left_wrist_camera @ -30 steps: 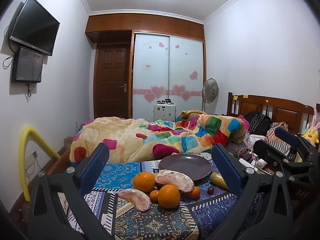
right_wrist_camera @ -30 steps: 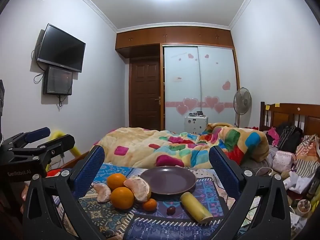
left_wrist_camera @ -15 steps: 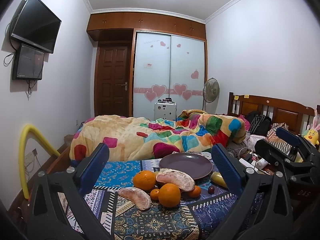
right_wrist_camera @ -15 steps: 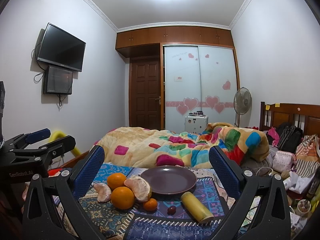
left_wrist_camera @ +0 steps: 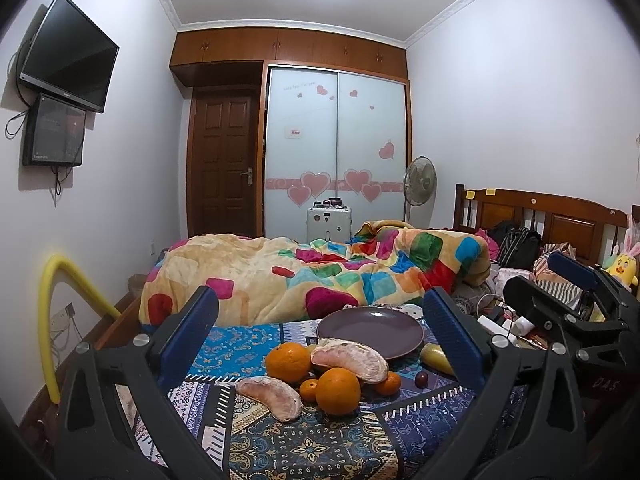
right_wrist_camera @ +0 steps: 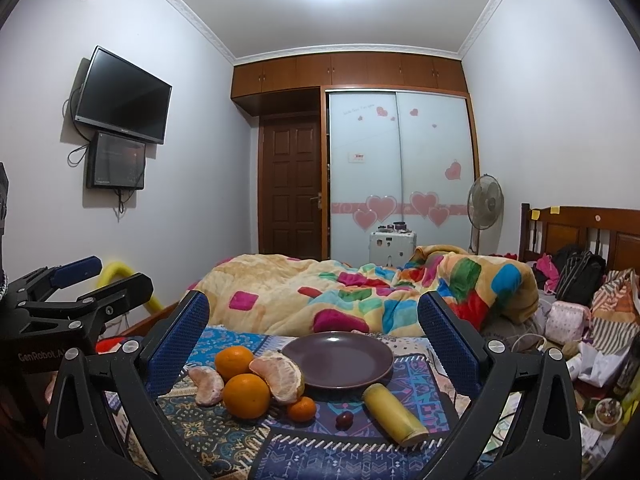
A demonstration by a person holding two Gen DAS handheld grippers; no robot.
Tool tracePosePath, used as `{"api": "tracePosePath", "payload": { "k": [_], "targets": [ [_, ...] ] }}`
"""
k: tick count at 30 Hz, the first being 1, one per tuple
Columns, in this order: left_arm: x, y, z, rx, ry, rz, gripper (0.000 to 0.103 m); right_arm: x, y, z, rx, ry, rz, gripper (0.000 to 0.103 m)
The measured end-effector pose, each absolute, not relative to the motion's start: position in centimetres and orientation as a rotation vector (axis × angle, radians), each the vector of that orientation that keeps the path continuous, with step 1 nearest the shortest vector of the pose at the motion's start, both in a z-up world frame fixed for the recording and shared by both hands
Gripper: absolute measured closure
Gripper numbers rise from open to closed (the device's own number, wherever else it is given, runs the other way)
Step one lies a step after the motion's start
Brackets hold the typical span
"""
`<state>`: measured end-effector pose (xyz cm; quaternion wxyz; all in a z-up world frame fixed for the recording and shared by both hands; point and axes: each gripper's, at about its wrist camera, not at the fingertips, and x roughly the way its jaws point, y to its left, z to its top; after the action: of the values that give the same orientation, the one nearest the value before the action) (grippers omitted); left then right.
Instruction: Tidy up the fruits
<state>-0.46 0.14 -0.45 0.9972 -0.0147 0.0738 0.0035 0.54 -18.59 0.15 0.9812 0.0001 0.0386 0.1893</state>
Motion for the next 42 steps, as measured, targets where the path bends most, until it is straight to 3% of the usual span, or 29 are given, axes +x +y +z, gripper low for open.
{"api": "tracePosePath", "payload": {
  "k": [42],
  "targets": [
    [-0.10, 0.05, -0.61, -0.034, 0.157, 0.020, 0.000, 0.22, -18.19, -0.06, 0.007, 0.081, 0.388, 0.000]
  ]
}}
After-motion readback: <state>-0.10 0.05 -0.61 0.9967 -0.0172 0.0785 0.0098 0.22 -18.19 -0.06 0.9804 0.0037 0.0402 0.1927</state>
